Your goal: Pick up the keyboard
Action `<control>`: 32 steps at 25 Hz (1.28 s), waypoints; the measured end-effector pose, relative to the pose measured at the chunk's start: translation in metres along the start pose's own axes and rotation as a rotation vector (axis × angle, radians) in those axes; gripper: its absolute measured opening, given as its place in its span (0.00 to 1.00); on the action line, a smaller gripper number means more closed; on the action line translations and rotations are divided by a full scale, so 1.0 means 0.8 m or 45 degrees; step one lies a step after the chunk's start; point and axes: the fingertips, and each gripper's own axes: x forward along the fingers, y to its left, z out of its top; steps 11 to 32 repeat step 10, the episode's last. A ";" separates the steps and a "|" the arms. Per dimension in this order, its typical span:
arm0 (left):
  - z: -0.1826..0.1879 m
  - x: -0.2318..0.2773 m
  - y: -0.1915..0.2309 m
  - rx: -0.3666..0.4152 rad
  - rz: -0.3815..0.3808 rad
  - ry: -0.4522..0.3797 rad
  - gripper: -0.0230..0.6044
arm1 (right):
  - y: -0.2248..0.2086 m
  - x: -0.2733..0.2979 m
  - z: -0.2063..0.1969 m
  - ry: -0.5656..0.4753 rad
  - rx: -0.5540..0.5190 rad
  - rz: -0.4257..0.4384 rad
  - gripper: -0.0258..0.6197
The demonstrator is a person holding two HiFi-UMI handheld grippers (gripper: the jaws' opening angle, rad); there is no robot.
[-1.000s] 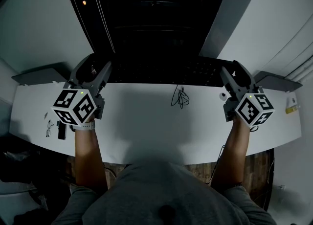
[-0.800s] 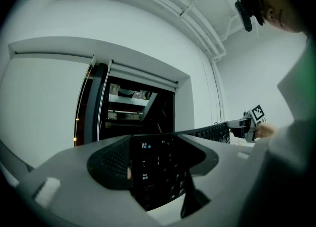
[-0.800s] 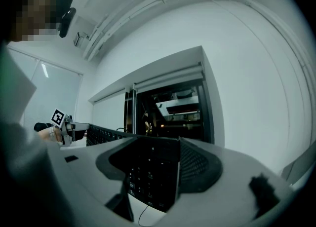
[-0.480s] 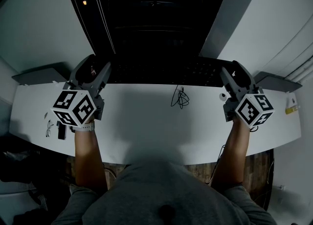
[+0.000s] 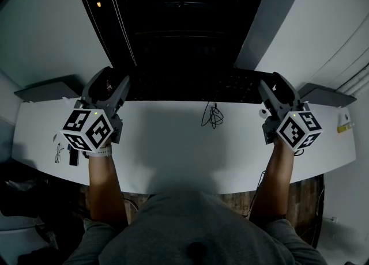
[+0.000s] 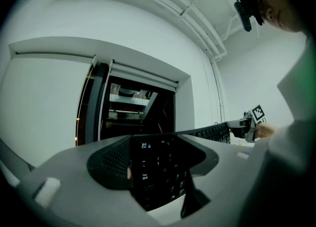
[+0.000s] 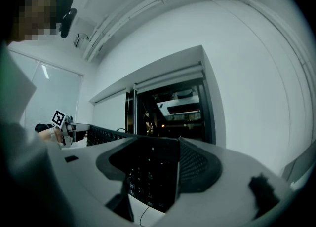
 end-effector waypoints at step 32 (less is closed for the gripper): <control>-0.004 0.004 0.001 -0.004 0.000 0.008 0.46 | -0.002 0.003 -0.002 0.003 0.001 0.001 0.45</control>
